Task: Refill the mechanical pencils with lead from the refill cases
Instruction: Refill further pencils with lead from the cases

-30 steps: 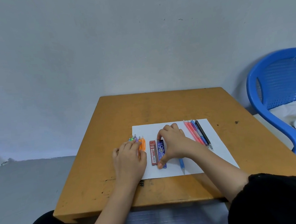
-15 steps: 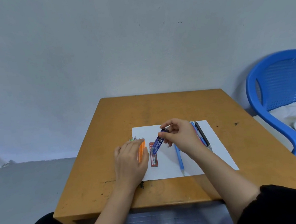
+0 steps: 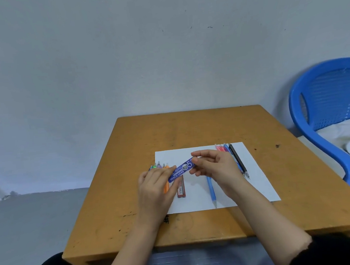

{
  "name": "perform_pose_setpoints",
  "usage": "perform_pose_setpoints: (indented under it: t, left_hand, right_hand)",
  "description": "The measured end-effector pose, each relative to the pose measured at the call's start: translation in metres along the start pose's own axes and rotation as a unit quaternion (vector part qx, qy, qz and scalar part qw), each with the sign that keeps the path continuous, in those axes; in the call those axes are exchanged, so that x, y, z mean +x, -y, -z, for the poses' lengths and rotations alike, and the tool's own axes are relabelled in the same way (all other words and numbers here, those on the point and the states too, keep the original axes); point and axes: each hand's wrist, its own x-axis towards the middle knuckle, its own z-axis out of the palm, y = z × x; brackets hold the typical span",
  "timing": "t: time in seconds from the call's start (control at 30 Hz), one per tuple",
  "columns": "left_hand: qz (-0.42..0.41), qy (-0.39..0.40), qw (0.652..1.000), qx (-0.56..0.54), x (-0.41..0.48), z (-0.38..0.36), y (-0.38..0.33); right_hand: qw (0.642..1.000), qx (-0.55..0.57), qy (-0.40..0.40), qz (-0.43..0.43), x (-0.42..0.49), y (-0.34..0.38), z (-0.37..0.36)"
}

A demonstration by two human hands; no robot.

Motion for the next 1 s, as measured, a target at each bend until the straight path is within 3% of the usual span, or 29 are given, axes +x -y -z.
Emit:
perform_pose_setpoints:
  t: [0.1, 0.3, 0.63, 0.8, 1.0]
  left_hand:
    - [0.01, 0.003, 1.0, -0.018, -0.001, -0.001, 0.003]
    - [0.01, 0.025, 0.997, -0.078, -0.001, -0.001, 0.0]
    - [0.039, 0.061, 0.988, -0.134, 0.001, 0.008, -0.008]
    - [0.044, 0.049, 0.989, -0.136, 0.001, 0.008, -0.007]
    - [0.049, 0.017, 0.99, -0.131, 0.0, 0.007, -0.008]
  right_hand:
    - [0.998, -0.037, 0.027, 0.037, -0.002, 0.0, 0.007]
    - [0.976, -0.162, -0.008, 0.146, 0.001, -0.007, 0.006]
    - [0.928, -0.193, -0.116, 0.295, 0.005, -0.028, -0.014]
    - [0.943, -0.155, -0.122, 0.267, 0.009, -0.023, -0.018]
    - [0.982, -0.041, -0.057, 0.173, 0.005, -0.013, -0.02]
